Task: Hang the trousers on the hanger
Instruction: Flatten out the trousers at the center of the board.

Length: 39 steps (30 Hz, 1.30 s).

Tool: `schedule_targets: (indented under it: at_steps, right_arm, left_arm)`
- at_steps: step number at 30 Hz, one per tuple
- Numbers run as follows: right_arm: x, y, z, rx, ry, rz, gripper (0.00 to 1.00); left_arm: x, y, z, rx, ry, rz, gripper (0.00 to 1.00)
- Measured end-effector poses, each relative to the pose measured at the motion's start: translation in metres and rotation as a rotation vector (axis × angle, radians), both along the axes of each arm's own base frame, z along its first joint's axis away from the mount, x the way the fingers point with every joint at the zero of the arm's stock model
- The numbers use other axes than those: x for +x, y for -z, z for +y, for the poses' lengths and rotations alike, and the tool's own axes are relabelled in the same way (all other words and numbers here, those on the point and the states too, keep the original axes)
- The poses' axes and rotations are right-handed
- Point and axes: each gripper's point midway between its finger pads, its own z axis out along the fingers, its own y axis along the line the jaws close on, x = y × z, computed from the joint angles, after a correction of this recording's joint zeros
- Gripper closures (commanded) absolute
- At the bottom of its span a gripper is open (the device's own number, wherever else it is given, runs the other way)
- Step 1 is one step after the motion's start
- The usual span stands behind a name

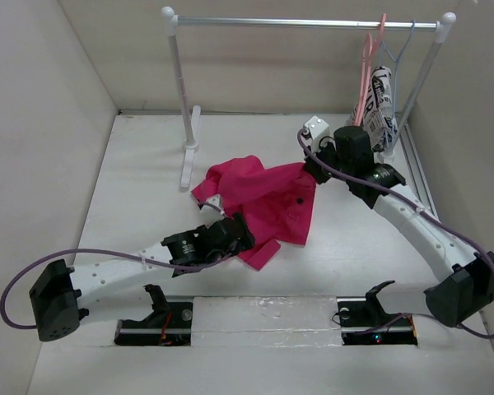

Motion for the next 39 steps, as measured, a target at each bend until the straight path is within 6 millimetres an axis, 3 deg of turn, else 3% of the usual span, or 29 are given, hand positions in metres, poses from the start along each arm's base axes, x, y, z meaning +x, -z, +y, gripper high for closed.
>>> schedule_targets:
  at_steps: [4, 7, 11, 14, 15, 17, 18, 22, 25, 29, 31, 33, 38, 39]
  right_arm:
    - [0.000, -0.016, 0.004, 0.018, -0.018, -0.020, 1.00]
    - [-0.005, -0.012, 0.002, 0.009, -0.021, 0.001, 1.00]
    - [-0.016, -0.012, -0.002, 0.000, -0.026, 0.022, 1.00]
    - [-0.029, -0.020, -0.005, 0.005, -0.034, 0.011, 1.00]
    - [-0.036, -0.024, -0.006, 0.007, -0.040, 0.004, 1.00]
    - [-0.050, -0.031, -0.008, 0.007, -0.051, -0.006, 1.00]
    - [-0.057, -0.035, -0.009, 0.006, -0.054, -0.012, 1.00]
    - [-0.085, -0.045, -0.022, -0.005, -0.052, 0.000, 1.00]
    - [-0.107, -0.059, -0.032, -0.007, -0.044, 0.022, 1.00]
    - [-0.128, -0.092, -0.044, 0.015, -0.024, -0.003, 1.00]
    - [-0.123, -0.097, -0.051, 0.011, 0.007, -0.024, 1.00]
    - [-0.108, -0.086, -0.061, -0.014, 0.059, -0.023, 1.00]
    - [-0.027, -0.006, -0.086, -0.125, 0.219, 0.110, 0.99]
    - [-0.008, 0.012, -0.090, -0.146, 0.245, 0.139, 0.86]
  left_arm:
    - [0.002, 0.038, 0.023, 0.032, -0.071, 0.064, 0.14]
    - [0.022, 0.050, 0.031, 0.010, -0.137, 0.073, 0.14]
    - [0.044, 0.060, 0.026, 0.000, -0.159, 0.063, 0.17]
    - [0.055, 0.068, 0.017, 0.006, -0.139, 0.059, 0.55]
    - [0.057, 0.071, 0.015, 0.012, -0.138, 0.065, 0.85]
    - [0.062, 0.077, 0.012, 0.039, -0.134, 0.075, 1.00]
    - [0.064, 0.078, 0.012, 0.044, -0.133, 0.078, 1.00]
    - [0.059, 0.058, 0.024, 0.046, -0.133, 0.054, 1.00]
    - [0.057, 0.015, 0.052, -0.003, -0.165, -0.016, 1.00]
    - [0.054, -0.034, 0.095, -0.036, -0.227, -0.108, 1.00]
    - [0.050, -0.046, 0.105, -0.014, -0.226, -0.116, 1.00]
    - [0.048, -0.055, 0.103, -0.006, -0.193, -0.111, 1.00]
    - [0.038, -0.041, 0.065, 0.002, -0.043, -0.034, 1.00]
    - [0.031, -0.029, 0.043, 0.004, 0.030, 0.004, 0.96]
